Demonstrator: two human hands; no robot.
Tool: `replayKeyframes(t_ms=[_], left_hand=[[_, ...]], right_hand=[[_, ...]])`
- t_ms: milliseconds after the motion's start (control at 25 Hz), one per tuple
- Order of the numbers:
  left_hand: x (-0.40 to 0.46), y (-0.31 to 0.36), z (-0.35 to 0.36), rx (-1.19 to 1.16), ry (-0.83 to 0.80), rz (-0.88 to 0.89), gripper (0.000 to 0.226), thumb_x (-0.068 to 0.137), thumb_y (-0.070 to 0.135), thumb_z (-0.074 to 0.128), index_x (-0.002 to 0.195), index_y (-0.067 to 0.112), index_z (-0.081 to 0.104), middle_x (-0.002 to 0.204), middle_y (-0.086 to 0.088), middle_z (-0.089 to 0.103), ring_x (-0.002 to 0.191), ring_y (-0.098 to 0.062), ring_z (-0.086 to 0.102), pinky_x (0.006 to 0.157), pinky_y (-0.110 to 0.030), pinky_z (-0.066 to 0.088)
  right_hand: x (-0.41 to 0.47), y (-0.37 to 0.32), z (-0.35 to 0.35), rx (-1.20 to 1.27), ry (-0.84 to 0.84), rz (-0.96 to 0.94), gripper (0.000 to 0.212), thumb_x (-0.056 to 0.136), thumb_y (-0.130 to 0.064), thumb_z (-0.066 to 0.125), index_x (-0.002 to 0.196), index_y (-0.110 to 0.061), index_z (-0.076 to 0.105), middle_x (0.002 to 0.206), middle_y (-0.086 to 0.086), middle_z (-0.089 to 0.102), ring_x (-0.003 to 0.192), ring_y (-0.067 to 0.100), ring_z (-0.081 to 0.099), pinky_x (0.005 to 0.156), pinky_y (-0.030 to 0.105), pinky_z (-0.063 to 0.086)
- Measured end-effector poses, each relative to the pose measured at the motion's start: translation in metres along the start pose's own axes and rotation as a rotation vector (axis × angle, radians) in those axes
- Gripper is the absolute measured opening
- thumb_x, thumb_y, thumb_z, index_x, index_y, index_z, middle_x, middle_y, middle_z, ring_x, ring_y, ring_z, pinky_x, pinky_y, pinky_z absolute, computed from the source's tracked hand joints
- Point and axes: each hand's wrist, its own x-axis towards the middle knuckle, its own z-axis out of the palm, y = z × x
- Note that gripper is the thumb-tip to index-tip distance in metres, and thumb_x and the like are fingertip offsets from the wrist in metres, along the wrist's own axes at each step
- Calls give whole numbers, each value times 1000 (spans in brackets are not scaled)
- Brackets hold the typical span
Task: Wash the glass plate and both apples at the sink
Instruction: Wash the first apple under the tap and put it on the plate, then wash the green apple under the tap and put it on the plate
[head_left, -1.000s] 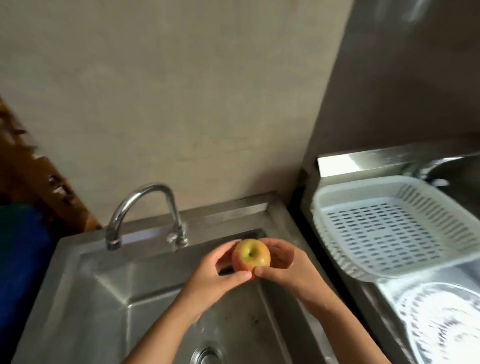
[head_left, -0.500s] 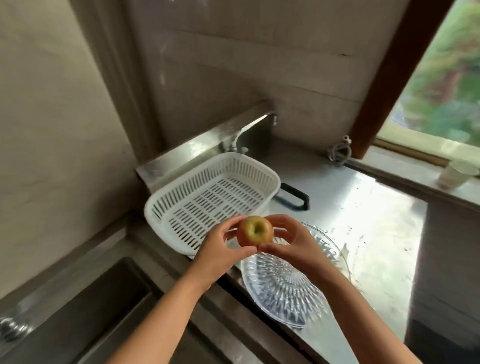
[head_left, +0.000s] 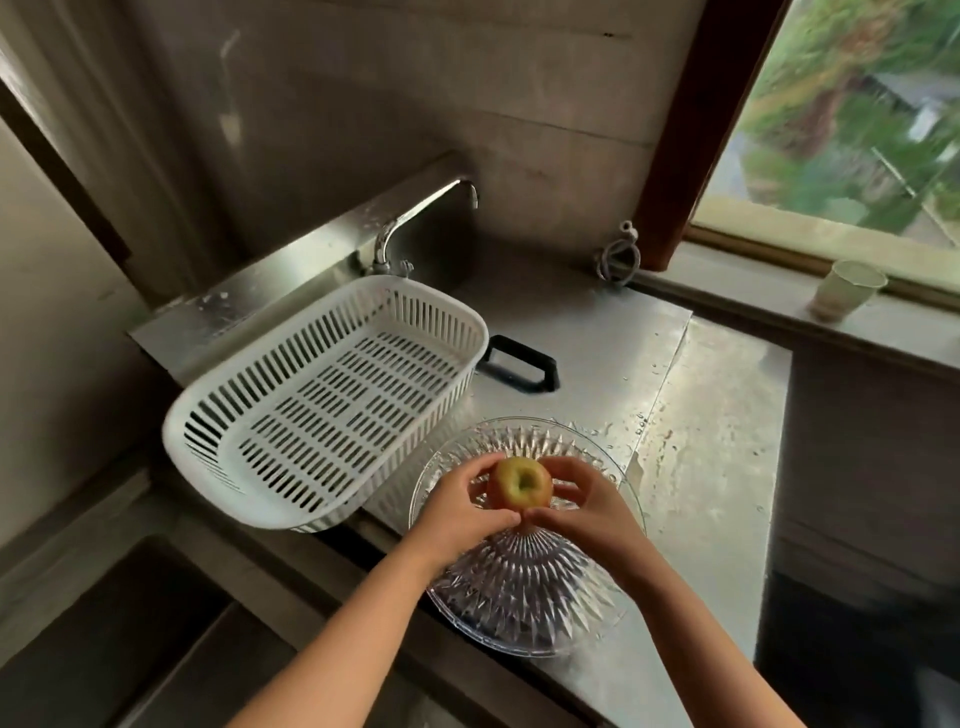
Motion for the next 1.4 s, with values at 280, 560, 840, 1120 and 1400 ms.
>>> replayKeyframes(t_ms=[280,560,840,1120,1400], left_hand=[[2,-5,6,-29,-28,-50,71,70,1,72,131,24,47,125,4,50,114,-11,50,99,-27,44],[-14,3,-5,-54,-61,-118,77,72,1,71,138,25,39,146,-4,41,131,-18,43,105,-41,42],[-47,19,-43,-117,13,-66,74,74,4,70,138,22,39,143,-7,46,115,-11,51,99,-34,47],[-128,22,-109,-238,238,-20,69,76,5,70,137,18,41,136,-5,51,114,-13,56,89,-19,52],[-310,-53,-195,-384,770,-165,58,83,0,61,136,11,42,134,-13,53,112,-19,57,73,-9,49]], right_hand=[[3,10,-1,-33,-9,29,59,62,-12,82,115,-18,56,114,1,63,105,16,60,84,21,48],[-2,2,-2,-111,-68,60,59,64,-12,82,116,-18,55,113,0,62,104,16,59,80,18,47],[-11,-35,2,-196,7,-38,57,68,-2,77,120,-12,56,115,-1,57,104,18,55,87,30,47],[-26,-99,92,-206,-221,-176,53,67,-2,79,115,-13,59,112,-1,62,99,16,61,76,18,50],[-86,-145,285,-409,-692,-330,51,69,-12,79,116,-15,60,107,-1,64,91,15,65,89,36,54]])
